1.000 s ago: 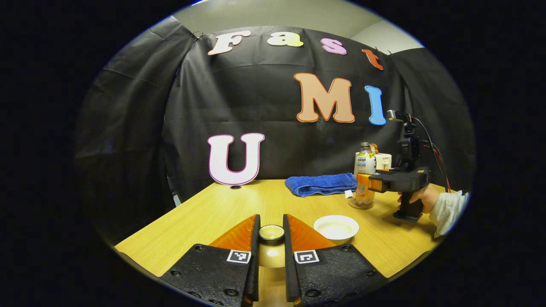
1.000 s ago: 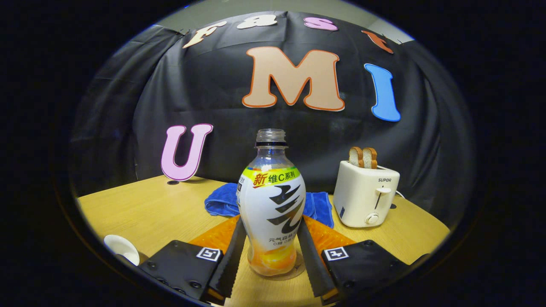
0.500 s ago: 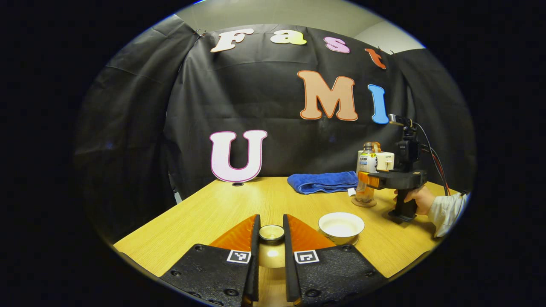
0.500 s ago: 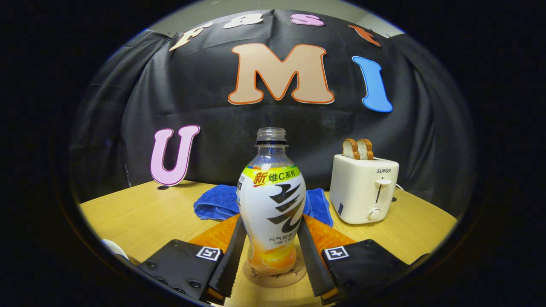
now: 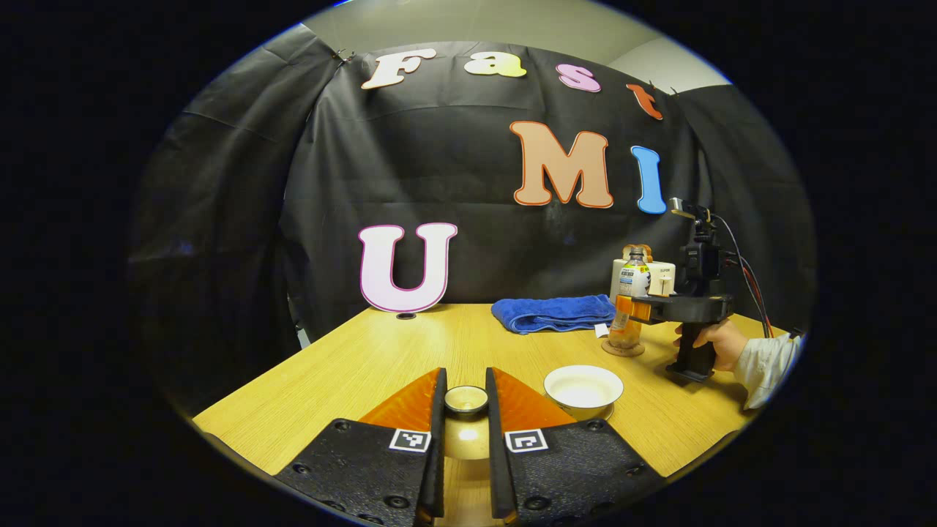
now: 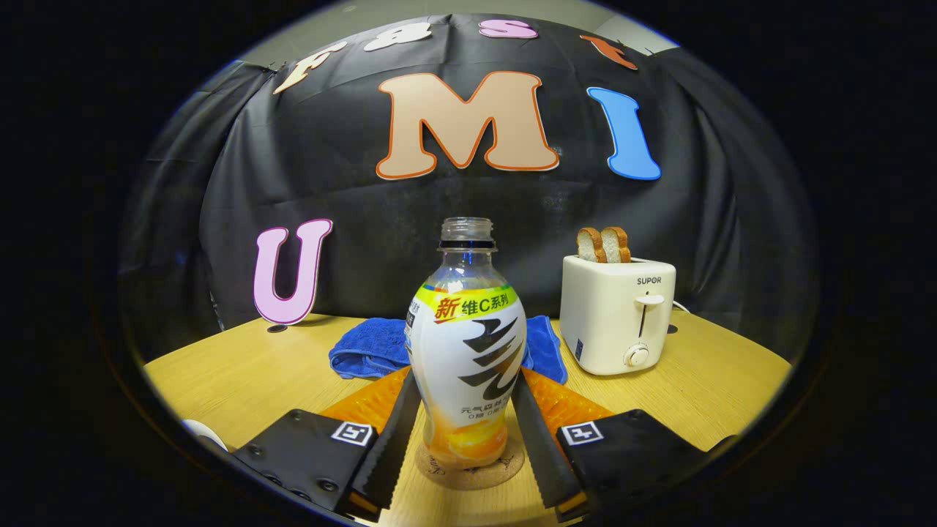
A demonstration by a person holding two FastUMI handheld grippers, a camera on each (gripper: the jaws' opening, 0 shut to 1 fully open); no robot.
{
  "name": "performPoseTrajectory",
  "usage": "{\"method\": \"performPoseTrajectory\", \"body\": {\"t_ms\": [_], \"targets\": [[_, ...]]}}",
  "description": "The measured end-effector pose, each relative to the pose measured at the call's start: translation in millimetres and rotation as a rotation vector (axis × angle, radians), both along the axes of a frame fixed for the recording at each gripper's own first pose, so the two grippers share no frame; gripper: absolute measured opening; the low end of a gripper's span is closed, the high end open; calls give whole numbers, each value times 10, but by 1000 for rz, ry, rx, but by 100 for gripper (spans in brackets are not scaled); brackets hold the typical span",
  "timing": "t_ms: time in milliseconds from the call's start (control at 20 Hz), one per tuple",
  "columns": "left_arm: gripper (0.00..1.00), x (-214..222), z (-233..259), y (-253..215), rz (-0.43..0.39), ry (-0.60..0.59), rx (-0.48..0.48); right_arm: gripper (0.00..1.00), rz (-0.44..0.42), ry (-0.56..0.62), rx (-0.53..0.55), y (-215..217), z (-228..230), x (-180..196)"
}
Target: Open the teacup lid with one hand, grasp the water bottle and pour water into the teacup with the other hand; after pouring, place the water bottle on the coaster and then close the teacup lid.
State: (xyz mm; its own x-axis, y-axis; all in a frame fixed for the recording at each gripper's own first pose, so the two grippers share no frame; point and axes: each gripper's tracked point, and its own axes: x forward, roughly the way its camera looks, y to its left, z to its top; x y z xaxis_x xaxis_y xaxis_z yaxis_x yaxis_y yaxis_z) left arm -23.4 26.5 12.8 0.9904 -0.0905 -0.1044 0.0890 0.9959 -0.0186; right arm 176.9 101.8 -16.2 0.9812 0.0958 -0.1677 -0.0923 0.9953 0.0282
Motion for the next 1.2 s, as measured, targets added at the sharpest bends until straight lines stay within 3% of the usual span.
{"method": "performPoseTrajectory", "body": {"t_ms": [400,450,700,800,900,1000,1050,1200], "targets": [[22,-17,18,-29,-4,-3,-2,80,-7,-8,-21,-44,10,-44],[22,-17,23,-34,-5,-3,-1,76,-4,-7,-25,-36,-4,-57],[22,-21,29,-44,-7,-8,-1,76,6,-11,-52,15,-12,-81],[22,-16,20,-48,-9,-5,-2,80,8,-9,-61,26,-25,-81],[22,-20,17,-40,-9,-5,-4,77,13,-1,-65,42,-50,-106],[23,-19,20,-43,-10,-7,-5,85,14,-2,-75,47,-43,-112],[22,-20,28,-48,-11,-8,-5,82,16,-7,-82,54,-35,-123],[23,-17,29,-72,-16,-9,-6,86,14,-25,-96,60,17,-144]]}}
